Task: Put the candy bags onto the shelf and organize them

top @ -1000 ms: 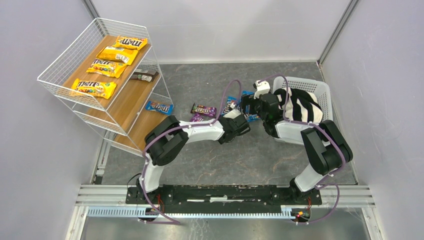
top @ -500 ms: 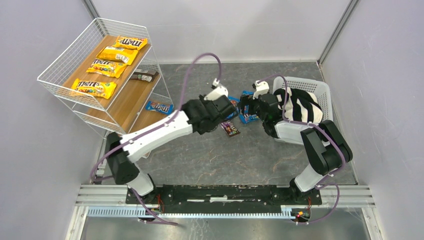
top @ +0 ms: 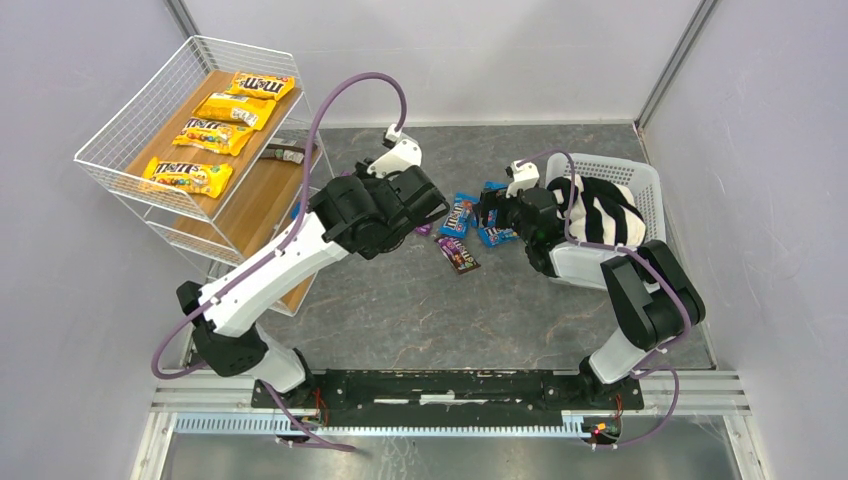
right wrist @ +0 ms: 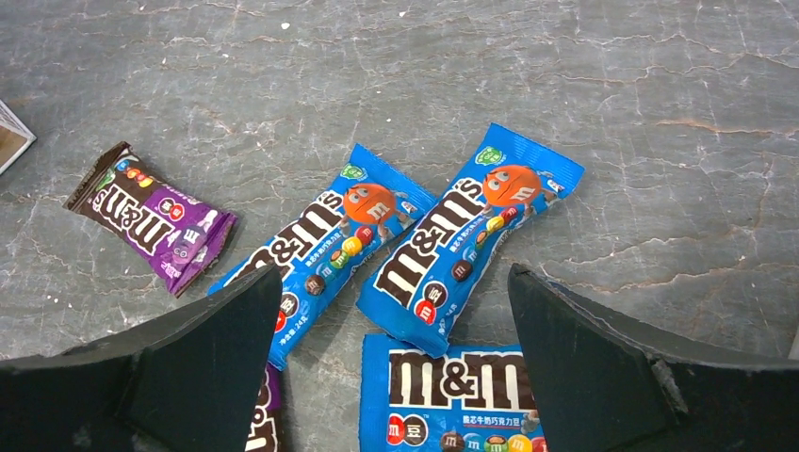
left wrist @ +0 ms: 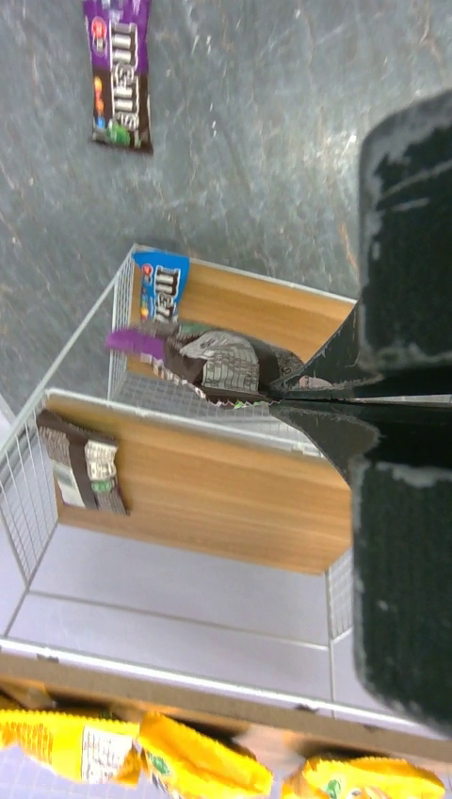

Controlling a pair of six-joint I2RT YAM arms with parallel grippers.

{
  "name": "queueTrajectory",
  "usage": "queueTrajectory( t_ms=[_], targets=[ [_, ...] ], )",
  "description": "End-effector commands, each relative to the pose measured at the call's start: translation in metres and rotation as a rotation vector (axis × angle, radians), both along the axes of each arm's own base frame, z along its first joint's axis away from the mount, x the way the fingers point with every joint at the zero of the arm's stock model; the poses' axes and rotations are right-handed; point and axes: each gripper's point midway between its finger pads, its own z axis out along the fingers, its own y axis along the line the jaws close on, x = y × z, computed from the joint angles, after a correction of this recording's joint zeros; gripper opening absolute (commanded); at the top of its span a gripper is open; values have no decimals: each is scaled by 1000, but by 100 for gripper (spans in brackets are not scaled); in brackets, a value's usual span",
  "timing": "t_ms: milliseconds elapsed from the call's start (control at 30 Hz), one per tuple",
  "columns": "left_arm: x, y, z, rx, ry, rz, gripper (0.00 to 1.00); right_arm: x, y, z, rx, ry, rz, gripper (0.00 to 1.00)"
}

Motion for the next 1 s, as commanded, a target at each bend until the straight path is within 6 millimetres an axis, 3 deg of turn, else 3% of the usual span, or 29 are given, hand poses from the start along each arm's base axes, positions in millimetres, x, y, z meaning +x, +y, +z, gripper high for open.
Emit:
queueTrajectory(
  t_ms=[0,167,433,767,967],
  targets=[
    [7,29,19,118,-93,110,2,4,4,20,41,-57,4,98],
    [12,83,35,134,-157,288,2,4,11,16,53,-43,34,98],
    [8,113,51,203,-239,399,2,4,15,15,69,-34,49,98],
    [22,138,4,260,-127,489,2,2,15,14,75,-32,51,98],
    [25,138,-7,284,-98,495,2,2,16,13,77,-31,55,98]
  ],
)
